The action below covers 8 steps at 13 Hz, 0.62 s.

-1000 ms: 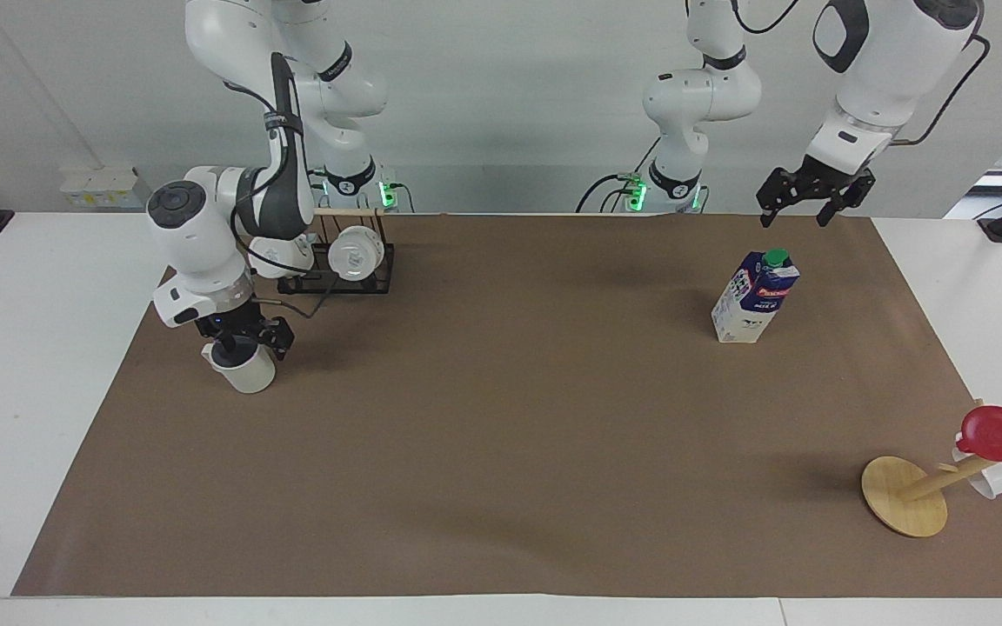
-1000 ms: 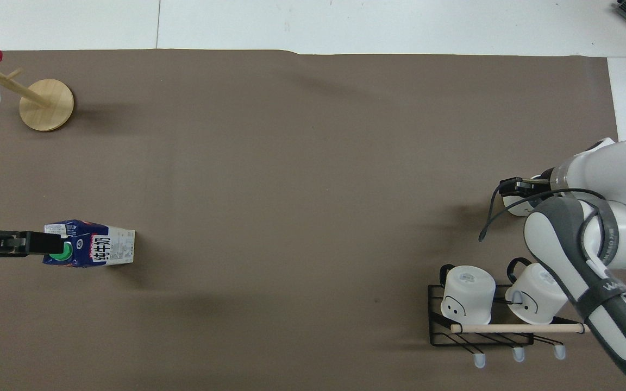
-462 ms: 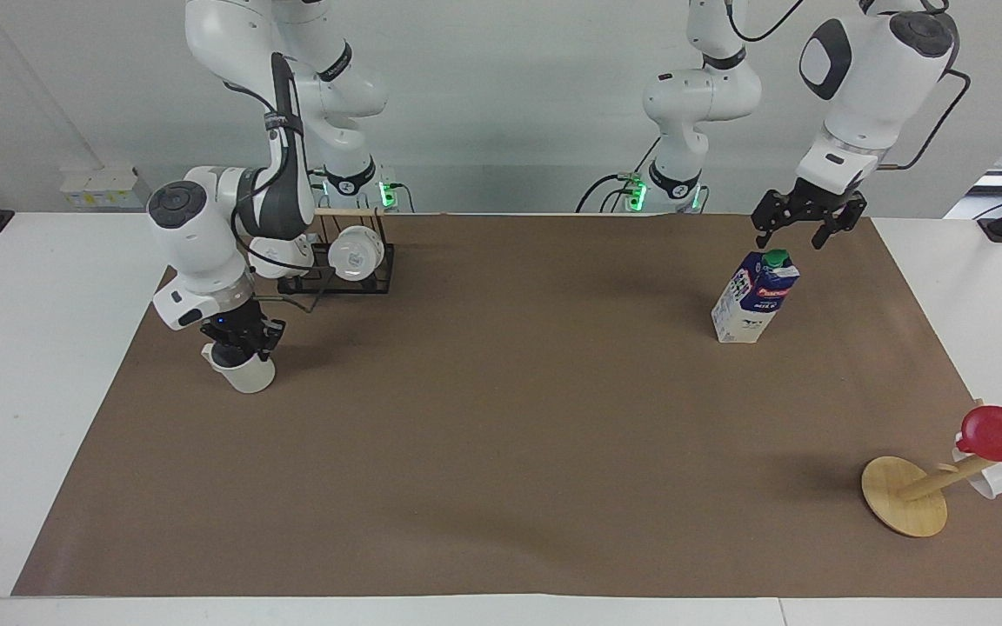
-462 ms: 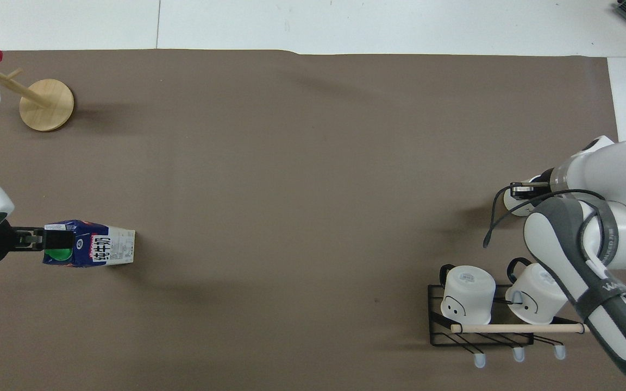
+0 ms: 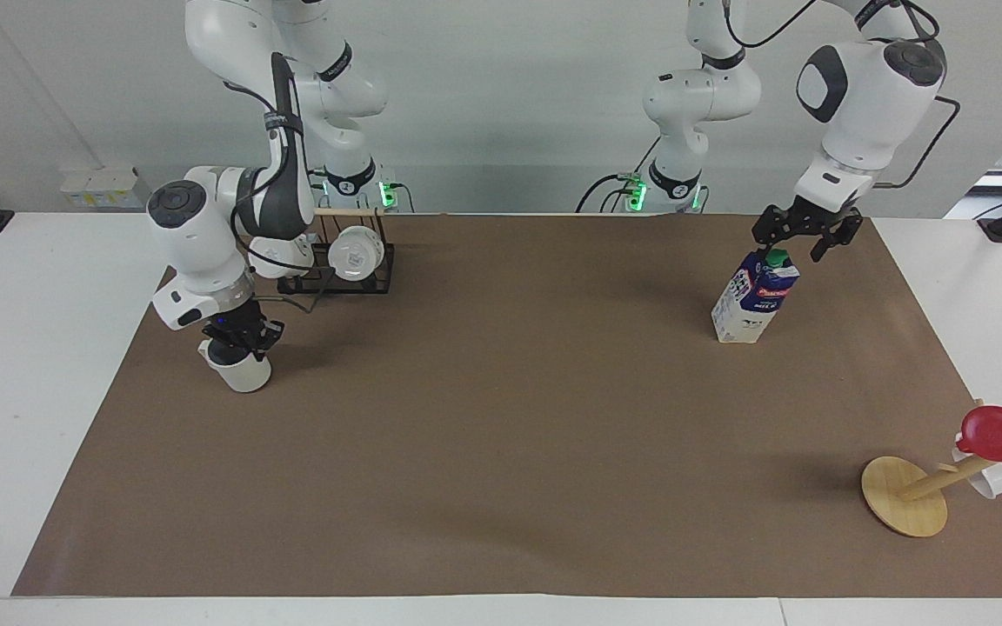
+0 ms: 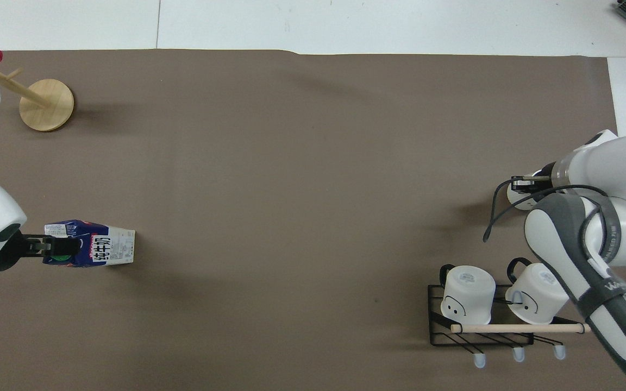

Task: Place cup and milk on table
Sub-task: 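Lift the white mug with the right gripper and carry it toward the table center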

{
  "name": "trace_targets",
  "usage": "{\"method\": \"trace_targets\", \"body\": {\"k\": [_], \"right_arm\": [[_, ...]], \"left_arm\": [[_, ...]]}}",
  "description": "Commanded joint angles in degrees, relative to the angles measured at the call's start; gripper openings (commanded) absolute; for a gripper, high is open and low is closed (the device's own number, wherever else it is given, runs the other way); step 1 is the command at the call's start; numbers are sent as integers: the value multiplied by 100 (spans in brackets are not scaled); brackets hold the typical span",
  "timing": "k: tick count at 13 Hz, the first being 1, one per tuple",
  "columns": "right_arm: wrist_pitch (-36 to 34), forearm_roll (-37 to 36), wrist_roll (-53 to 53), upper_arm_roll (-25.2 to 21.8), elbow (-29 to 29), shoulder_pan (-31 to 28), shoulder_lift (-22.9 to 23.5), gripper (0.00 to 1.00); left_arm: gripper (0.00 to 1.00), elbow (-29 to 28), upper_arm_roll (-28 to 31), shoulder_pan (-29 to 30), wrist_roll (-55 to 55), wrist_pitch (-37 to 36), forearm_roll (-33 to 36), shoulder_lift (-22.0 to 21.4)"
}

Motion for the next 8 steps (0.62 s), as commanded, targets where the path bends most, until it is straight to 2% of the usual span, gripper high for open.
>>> {"method": "trace_targets", "body": {"k": [1, 3, 6, 8], "right_arm": [[-686, -42, 238, 46, 661, 379, -8, 0], [-1005, -41, 728, 46, 962, 828, 1, 0], [-997, 19, 1494, 54, 1050, 1434, 37, 0], [-1023, 29, 2142, 46, 1094, 1952, 28, 0]], "left_arm": [[100, -377, -45, 83, 129, 411, -36, -94], [100, -377, -36, 92, 242, 411, -36, -94], [98, -351, -45, 101, 287, 411, -27, -50], [87, -325, -45, 75, 287, 437, -27, -24]]}}
